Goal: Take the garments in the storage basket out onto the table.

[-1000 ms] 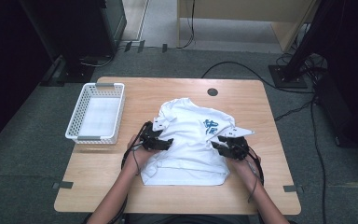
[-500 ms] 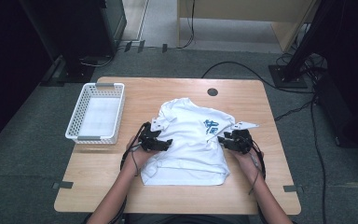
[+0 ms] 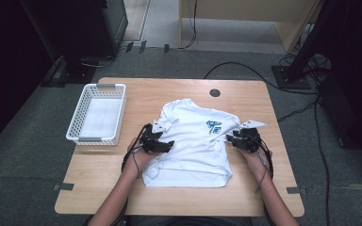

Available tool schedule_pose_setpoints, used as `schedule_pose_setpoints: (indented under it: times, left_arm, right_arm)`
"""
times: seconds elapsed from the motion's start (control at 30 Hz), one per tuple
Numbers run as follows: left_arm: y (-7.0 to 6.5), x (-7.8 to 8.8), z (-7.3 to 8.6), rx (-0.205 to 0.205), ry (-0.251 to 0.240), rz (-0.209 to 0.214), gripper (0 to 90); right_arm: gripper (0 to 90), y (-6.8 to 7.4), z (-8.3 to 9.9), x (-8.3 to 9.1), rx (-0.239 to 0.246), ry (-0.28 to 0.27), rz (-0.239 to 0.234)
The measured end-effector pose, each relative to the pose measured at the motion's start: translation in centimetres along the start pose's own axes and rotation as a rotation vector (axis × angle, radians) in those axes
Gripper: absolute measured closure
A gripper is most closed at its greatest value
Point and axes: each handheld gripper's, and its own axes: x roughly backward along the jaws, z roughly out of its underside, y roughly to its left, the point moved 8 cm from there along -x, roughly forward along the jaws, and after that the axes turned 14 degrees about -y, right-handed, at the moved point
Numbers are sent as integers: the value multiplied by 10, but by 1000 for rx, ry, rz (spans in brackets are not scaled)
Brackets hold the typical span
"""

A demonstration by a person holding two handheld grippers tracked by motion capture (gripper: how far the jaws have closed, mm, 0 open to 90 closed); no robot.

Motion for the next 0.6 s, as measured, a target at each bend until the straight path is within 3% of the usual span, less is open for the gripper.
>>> schedule_pose_setpoints:
  times: [0.47, 0.6]
  left_arm:
    - [-2, 3, 1, 1, 4, -1, 264]
    - [-3, 4, 2, -1, 6, 2, 264]
  right_arm:
    - [585, -24, 3, 9, -13, -4, 51]
    - [573, -29, 3, 10, 7, 0, 73]
